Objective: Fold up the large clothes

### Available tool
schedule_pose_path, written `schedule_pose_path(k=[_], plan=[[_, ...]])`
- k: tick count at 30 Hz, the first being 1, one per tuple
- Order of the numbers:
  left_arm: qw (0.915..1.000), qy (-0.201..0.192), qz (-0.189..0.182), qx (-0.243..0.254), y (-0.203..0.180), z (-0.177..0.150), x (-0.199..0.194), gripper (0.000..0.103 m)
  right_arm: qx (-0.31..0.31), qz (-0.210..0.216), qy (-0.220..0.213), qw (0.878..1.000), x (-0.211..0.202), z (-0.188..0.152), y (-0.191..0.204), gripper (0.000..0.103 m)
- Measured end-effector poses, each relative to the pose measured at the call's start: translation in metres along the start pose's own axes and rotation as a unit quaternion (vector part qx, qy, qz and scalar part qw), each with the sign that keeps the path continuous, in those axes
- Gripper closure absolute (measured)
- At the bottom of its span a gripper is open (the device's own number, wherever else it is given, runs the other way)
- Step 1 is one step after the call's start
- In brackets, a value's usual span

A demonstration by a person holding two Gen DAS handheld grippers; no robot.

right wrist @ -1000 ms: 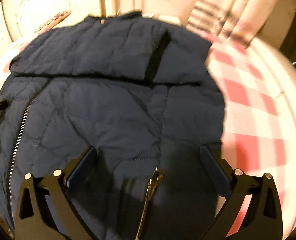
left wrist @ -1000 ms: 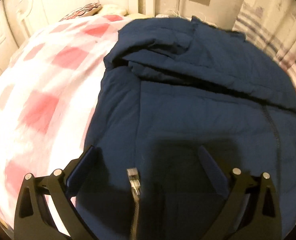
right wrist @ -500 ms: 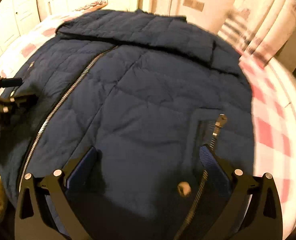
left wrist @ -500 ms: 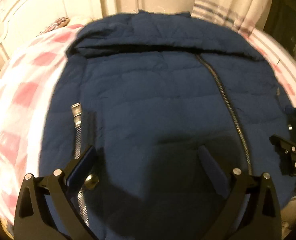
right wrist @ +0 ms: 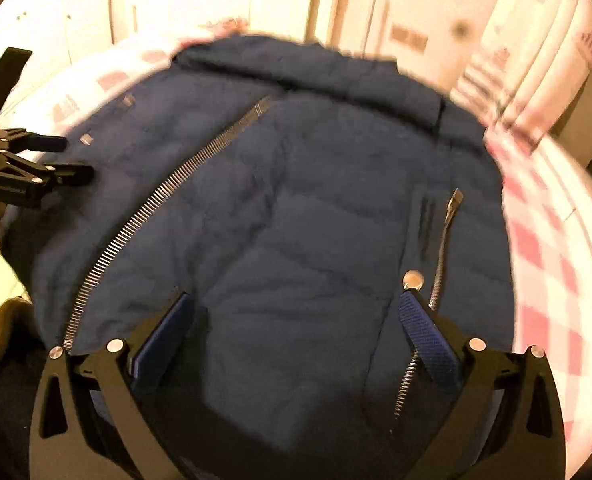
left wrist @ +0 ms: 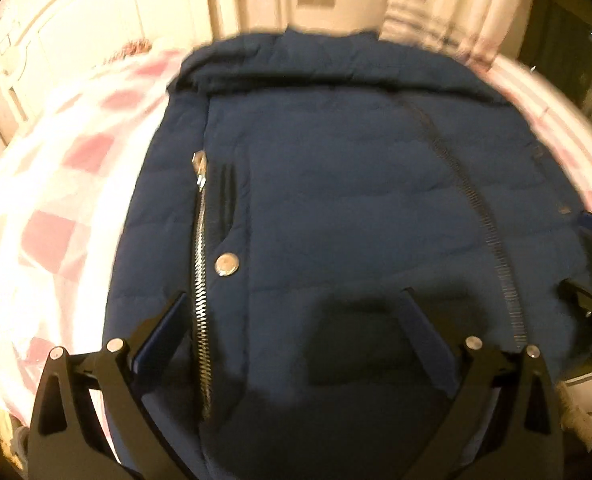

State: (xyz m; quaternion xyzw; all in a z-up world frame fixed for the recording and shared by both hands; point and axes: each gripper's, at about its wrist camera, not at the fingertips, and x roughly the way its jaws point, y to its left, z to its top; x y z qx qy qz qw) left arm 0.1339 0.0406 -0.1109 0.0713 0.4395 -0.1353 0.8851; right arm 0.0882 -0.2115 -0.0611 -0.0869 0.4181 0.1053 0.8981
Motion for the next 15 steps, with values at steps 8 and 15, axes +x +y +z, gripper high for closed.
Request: schedule_pose_path(k=[8,15], plan=[[0.9932,-0.013,-0.007,0.116,-0.059,-0.043,0.002,0.002,0.005,0.047,-0.015,0.999,0.009,-0.031,0.012,0.004],[0.9964,-0.013,-0.038,0.075,-0.029,-0.044,-0.012,0.002,0.004,0.024,-0.019,1.000,-0.009,-0.033,0.011,0.005]])
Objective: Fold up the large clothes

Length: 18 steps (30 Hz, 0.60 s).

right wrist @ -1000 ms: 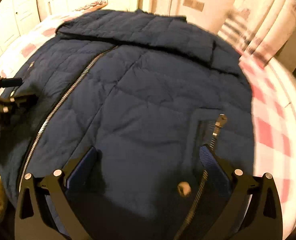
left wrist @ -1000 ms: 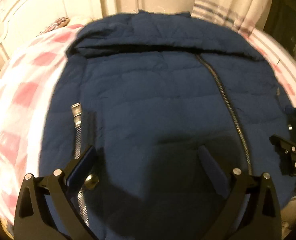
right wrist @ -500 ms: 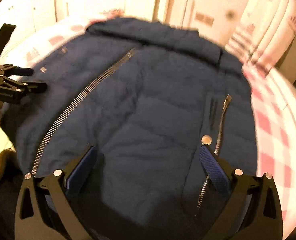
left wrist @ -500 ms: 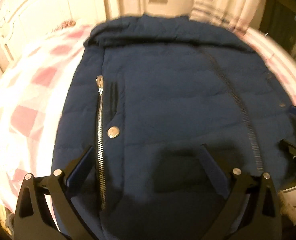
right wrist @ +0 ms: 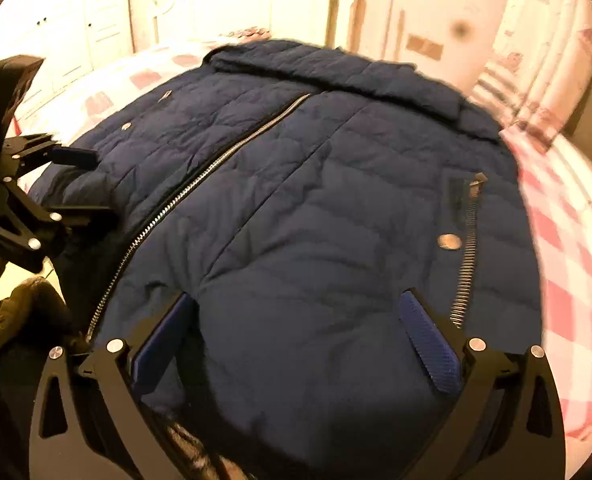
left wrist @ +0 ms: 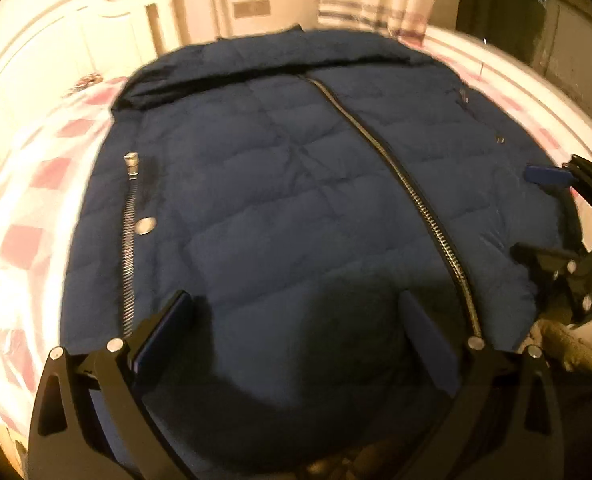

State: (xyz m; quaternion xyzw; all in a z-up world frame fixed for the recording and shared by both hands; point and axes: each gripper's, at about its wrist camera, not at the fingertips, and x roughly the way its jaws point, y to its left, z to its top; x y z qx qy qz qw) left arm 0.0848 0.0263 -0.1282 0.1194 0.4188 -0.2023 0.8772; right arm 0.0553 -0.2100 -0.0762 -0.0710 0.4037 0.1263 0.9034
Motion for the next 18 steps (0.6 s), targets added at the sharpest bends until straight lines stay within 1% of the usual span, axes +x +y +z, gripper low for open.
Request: schedule_pose_path(k=[1,3,4,6,7,8,9,11,13,15,16,18], plan=[[1.0000,-0.008,-0.002,-0.003,0.004,-0.006,-0.006,0.002,0.004,-0.006,-0.017,1.000,-0.010,-0.004,-0.001,0.005],[0.9998,-0.014,0.009,-0.011,0.014,-0.020,-0.009,0.002,0.012,-0.003,-0.029,0.999,-0.019,-0.013,-0.007,0.005],[0.9997,-0.011,0.014,-0.014,0.017,-0.026,-0.007,0.002,0.015,-0.002,-0.025,1.000,-0.018,-0.019,-0.011,0.005],[0.9994,-0.030,0.017,0.000,0.017,-0.038,-0.010,0.002,0.020,-0.010,0.004,1.000,-0.004,-0.033,-0.019,0.004],[0.9991,-0.031,0.029,0.010,0.012,-0.039,-0.010,0.002,0.020,-0.009,-0.014,1.000,-0.004,-0.039,-0.019,0.004],[0.9985,-0.031,0.043,0.018,0.008,-0.039,-0.010,0.002,0.018,-0.014,-0.017,1.000,-0.004,-0.041,-0.017,0.004],[0.9982,-0.031,0.047,0.018,0.006,-0.038,-0.011,0.002,0.015,-0.018,-0.014,1.000,-0.004,-0.039,-0.018,0.004],[0.9986,-0.024,0.044,0.014,0.008,-0.036,-0.011,0.002,0.015,-0.017,0.001,1.000,-0.005,-0.034,-0.018,0.005],[0.9989,-0.031,0.036,-0.003,0.017,-0.035,-0.019,0.002,0.026,-0.016,-0.006,1.000,-0.014,-0.034,-0.026,0.005],[0.9971,-0.049,0.050,-0.029,0.033,-0.037,-0.032,0.002,0.052,-0.033,-0.024,0.998,-0.029,-0.038,-0.044,0.005],[0.9959,-0.055,0.059,-0.041,0.042,-0.039,-0.037,0.002,0.065,-0.039,-0.027,0.997,-0.035,-0.043,-0.050,0.005],[0.9917,-0.067,0.078,-0.078,0.066,-0.045,-0.048,0.002,0.107,-0.051,-0.030,0.993,-0.043,-0.055,-0.075,0.005]])
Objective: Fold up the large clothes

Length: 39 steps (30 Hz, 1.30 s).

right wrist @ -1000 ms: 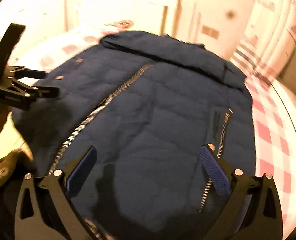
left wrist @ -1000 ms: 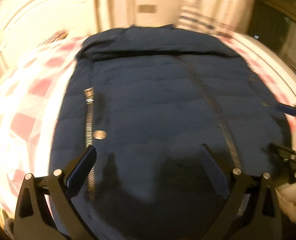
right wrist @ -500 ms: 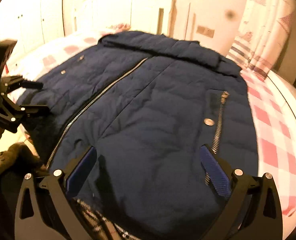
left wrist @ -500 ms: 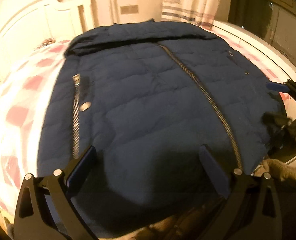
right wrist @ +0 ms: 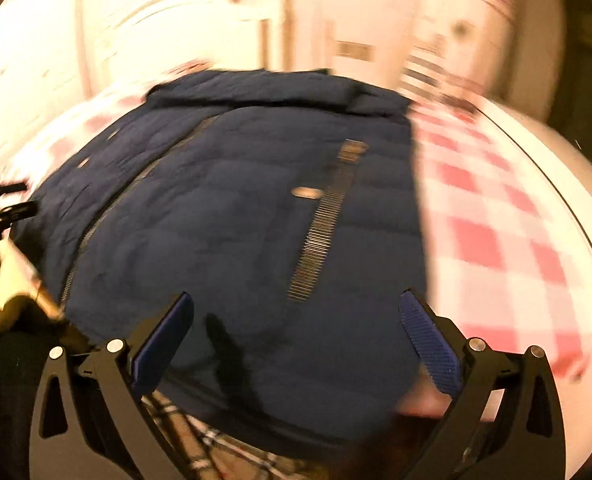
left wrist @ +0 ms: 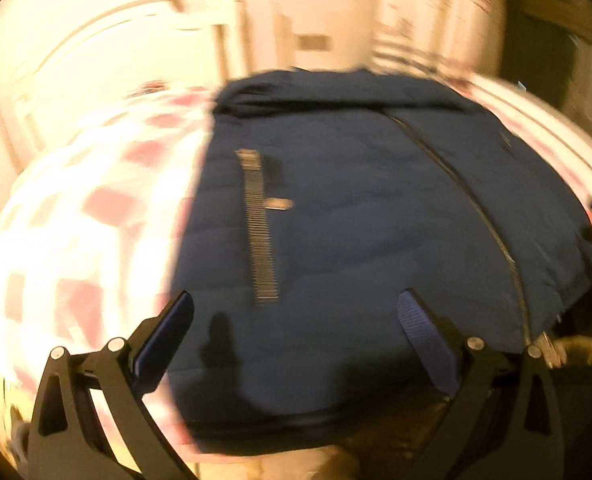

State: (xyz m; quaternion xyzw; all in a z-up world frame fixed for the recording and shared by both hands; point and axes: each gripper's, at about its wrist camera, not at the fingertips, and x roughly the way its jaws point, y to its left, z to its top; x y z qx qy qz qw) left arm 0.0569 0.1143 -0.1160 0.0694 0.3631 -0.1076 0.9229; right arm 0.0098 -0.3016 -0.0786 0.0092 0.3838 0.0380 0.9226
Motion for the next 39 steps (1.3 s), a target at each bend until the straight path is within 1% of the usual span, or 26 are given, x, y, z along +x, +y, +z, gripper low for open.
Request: schedule_pose_path(k=[2,3,4,6,9,11,12,13,14,16,18,19,21,22,23,24,25,26,29,31,33,34,36,37,38,39], plan=[[0.9992,0.006,0.001,-0.040,0.024,-0.004,-0.002,0.003,0.055,0.002,0.003,0.998,-0.004,-0.011,-0.028,0.005],[0.9984,0.010,-0.005,-0.056,0.033,-0.007,-0.003,0.003,0.074,0.014,0.003,0.997,-0.006,-0.018,-0.037,0.005],[0.9964,0.014,-0.020,-0.081,0.044,-0.012,-0.004,0.003,0.096,0.034,0.001,0.995,-0.009,-0.025,-0.045,0.005],[0.9931,0.021,-0.040,-0.108,0.055,-0.023,-0.006,0.003,0.121,0.069,0.002,0.990,-0.010,-0.039,-0.053,0.005],[0.9924,0.031,-0.050,-0.108,0.054,-0.038,-0.005,0.003,0.126,0.073,0.018,0.989,-0.004,-0.053,-0.053,0.005],[0.9912,0.042,-0.067,-0.106,0.052,-0.045,-0.003,0.003,0.140,0.089,0.020,0.986,0.002,-0.058,-0.056,0.005],[0.9902,0.047,-0.076,-0.108,0.049,-0.048,-0.001,0.003,0.155,0.106,0.024,0.982,0.008,-0.061,-0.058,0.006],[0.9885,0.052,-0.087,-0.112,0.048,-0.053,0.001,0.003,0.165,0.121,0.028,0.978,0.010,-0.064,-0.059,0.012],[0.9871,0.054,-0.095,-0.117,0.049,-0.055,0.002,0.005,0.167,0.140,0.028,0.976,0.013,-0.065,-0.057,0.021],[0.9833,0.054,-0.114,-0.131,0.053,-0.060,0.006,0.006,0.162,0.166,0.026,0.972,0.013,-0.066,-0.054,0.023],[0.9769,0.060,-0.136,-0.154,0.061,-0.064,0.012,0.006,0.158,0.176,0.021,0.971,0.014,-0.066,-0.050,0.023],[0.9711,0.066,-0.152,-0.171,0.066,-0.066,0.018,0.006,0.159,0.181,0.018,0.970,0.015,-0.067,-0.049,0.024],[0.9647,0.068,-0.171,-0.188,0.069,-0.068,0.024,0.013,0.163,0.186,0.015,0.969,0.017,-0.069,-0.050,0.029],[0.9630,0.068,-0.183,-0.185,0.067,-0.068,0.023,0.035,0.162,0.186,0.015,0.969,0.018,-0.071,-0.049,0.038],[0.9617,0.065,-0.199,-0.177,0.063,-0.068,0.021,0.046,0.157,0.186,0.012,0.970,0.018,-0.071,-0.049,0.044],[0.9652,0.059,-0.192,-0.167,0.060,-0.069,0.017,0.051,0.147,0.189,0.003,0.971,0.014,-0.072,-0.046,0.048],[0.9689,0.050,-0.193,-0.147,0.054,-0.067,0.012,0.063,0.136,0.191,-0.005,0.972,0.010,-0.072,-0.043,0.052],[0.9709,0.041,-0.196,-0.131,0.049,-0.066,0.006,0.071,0.121,0.187,-0.012,0.975,0.004,-0.071,-0.038,0.054],[0.9759,0.010,-0.195,-0.098,0.042,-0.059,-0.013,0.075,0.098,0.189,-0.030,0.977,-0.008,-0.068,-0.031,0.055],[0.9767,-0.004,-0.195,-0.091,0.040,-0.055,-0.021,0.075,0.095,0.203,-0.054,0.973,-0.020,-0.068,-0.031,0.055],[0.9784,-0.010,-0.189,-0.083,0.039,-0.051,-0.025,0.075,0.091,0.206,-0.066,0.972,-0.031,-0.066,-0.031,0.055],[0.9783,-0.009,-0.189,-0.085,0.040,-0.049,-0.025,0.073,0.086,0.204,-0.071,0.972,-0.035,-0.064,-0.031,0.055],[0.9789,0.003,-0.182,-0.092,0.040,-0.047,-0.016,0.060,0.092,0.202,-0.071,0.972,-0.032,-0.061,-0.035,0.053],[0.9799,0.010,-0.175,-0.095,0.041,-0.044,-0.010,0.045,0.103,0.202,-0.065,0.972,-0.026,-0.060,-0.036,0.053],[0.9801,0.019,-0.171,-0.100,0.040,-0.042,-0.005,0.037,0.113,0.194,-0.057,0.973,-0.020,-0.059,-0.037,0.047],[0.9792,0.026,-0.173,-0.103,0.040,-0.042,-0.001,0.034,0.121,0.184,-0.047,0.974,-0.015,-0.058,-0.037,0.043]])
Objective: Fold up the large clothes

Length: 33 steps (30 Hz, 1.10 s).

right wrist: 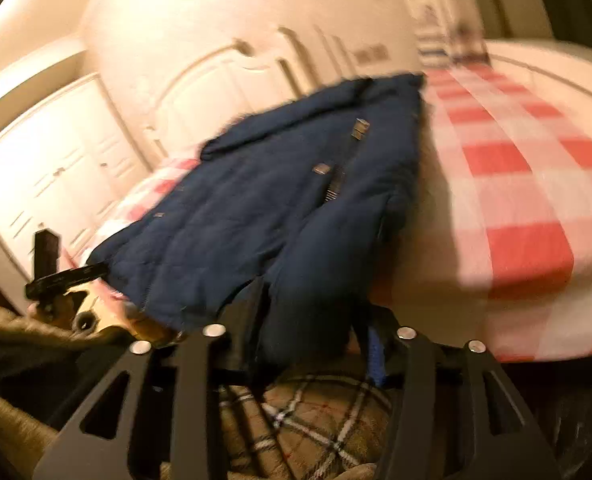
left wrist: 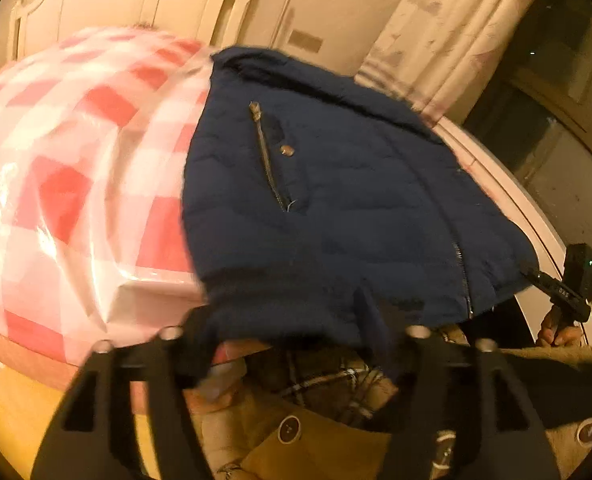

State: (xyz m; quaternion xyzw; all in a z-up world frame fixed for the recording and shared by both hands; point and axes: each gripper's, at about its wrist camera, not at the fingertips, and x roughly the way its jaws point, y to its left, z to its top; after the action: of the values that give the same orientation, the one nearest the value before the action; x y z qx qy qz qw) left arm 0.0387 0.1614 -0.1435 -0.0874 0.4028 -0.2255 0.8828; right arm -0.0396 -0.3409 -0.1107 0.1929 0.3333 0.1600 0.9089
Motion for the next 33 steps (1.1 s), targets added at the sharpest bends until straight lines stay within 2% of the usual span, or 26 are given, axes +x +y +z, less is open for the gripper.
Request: schedule_pose_path(k=[1,2,4,6,8,10,18,25,26,27,28,29,30,33], plan=[[1.0000,0.002,0.001,-0.001,-0.001,0.002,0.002,0.027,0.009,0.004,0.004,1.000,0.004,0.000,-0.002,0.032],[1.0000,0.003,0.007,0.003,-0.003,0.003,0.004,0.025,0.010,0.011,0.001,1.000,0.004,0.000,-0.002,0.024],[0.9994,0.002,0.029,0.019,-0.010,0.006,0.006,0.023,0.008,0.017,-0.007,1.000,0.002,0.000,0.002,0.019],[0.9975,-0.004,0.062,0.033,-0.013,0.010,0.008,0.026,-0.002,0.011,-0.010,1.000,0.000,0.000,0.007,0.025],[0.9963,-0.016,0.075,0.038,-0.018,0.013,0.005,0.038,-0.015,0.002,-0.018,1.000,-0.005,0.001,0.013,0.034],[0.9948,-0.019,0.088,0.048,-0.020,0.015,0.004,0.042,-0.020,0.003,-0.023,1.000,-0.007,0.002,0.016,0.034],[0.9948,-0.008,0.095,0.038,-0.008,0.020,0.017,0.040,-0.014,-0.022,-0.018,0.999,0.016,0.017,0.017,0.034],[0.9949,-0.008,0.092,0.040,-0.007,0.022,0.021,0.040,-0.038,-0.039,-0.011,0.998,0.023,0.020,0.022,0.034],[0.9947,-0.008,0.093,0.043,-0.007,0.022,0.022,0.042,-0.041,-0.042,-0.010,0.998,0.024,0.020,0.023,0.035],[0.9950,-0.009,0.086,0.049,-0.009,0.022,0.022,0.049,-0.045,-0.045,-0.008,0.998,0.024,0.020,0.024,0.038],[0.9963,-0.007,0.069,0.051,-0.010,0.022,0.022,0.069,-0.051,-0.052,-0.005,0.997,0.024,0.019,0.026,0.053],[0.9968,-0.013,0.062,0.048,-0.010,0.022,0.019,0.077,-0.047,-0.053,0.001,0.998,0.024,0.020,0.025,0.065],[0.9970,-0.020,0.057,0.048,-0.011,0.022,0.015,0.079,-0.035,-0.044,0.002,0.998,0.021,0.019,0.022,0.069],[0.9982,-0.049,0.007,0.033,-0.007,0.022,-0.006,0.084,-0.018,-0.013,-0.003,1.000,0.009,0.017,0.018,0.076]])
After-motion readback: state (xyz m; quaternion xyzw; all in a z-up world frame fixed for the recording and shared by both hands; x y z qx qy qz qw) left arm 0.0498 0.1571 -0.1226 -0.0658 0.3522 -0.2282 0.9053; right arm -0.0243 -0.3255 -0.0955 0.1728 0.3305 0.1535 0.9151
